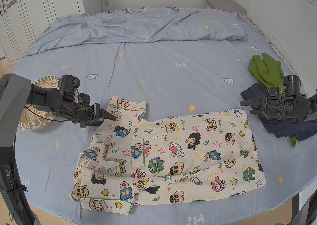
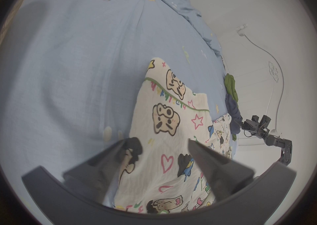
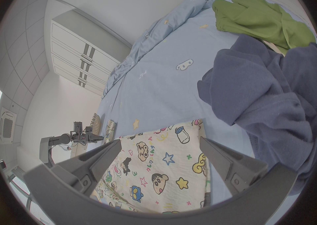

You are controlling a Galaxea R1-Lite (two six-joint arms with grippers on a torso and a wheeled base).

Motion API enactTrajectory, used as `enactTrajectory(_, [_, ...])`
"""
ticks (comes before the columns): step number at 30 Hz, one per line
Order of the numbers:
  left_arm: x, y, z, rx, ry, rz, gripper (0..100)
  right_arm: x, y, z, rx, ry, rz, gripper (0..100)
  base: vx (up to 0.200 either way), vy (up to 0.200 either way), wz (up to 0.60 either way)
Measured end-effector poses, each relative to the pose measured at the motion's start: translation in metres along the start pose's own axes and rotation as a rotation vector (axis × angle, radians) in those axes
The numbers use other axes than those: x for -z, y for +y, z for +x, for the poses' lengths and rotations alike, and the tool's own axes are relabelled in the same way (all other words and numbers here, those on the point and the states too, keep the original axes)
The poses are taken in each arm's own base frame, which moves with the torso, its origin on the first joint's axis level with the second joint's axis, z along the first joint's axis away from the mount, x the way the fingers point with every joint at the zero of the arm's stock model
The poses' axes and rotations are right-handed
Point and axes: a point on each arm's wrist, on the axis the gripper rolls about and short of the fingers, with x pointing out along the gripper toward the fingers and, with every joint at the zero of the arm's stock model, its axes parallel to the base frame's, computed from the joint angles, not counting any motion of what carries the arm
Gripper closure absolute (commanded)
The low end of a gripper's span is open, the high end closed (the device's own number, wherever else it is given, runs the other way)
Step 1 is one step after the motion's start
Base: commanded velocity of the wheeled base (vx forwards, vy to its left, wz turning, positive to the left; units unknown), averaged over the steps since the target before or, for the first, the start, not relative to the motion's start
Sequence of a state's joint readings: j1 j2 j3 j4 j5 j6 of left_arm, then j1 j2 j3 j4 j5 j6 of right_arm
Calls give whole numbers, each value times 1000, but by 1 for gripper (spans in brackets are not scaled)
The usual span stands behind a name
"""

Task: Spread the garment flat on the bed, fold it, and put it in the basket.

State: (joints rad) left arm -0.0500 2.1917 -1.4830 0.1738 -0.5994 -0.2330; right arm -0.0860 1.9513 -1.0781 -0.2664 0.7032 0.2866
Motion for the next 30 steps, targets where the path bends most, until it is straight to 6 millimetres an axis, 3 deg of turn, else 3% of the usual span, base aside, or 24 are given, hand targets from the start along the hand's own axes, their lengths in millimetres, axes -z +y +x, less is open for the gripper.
enactTrajectory(13, [-3,6,-4,-8,-14,-8,100,3,-5,2,10,9,-28,0,0,0,0])
enactTrajectory(30, [-4,8,-8,-14,-23,-14,100,15,-27,31,31,34,-79,0,0,0,0])
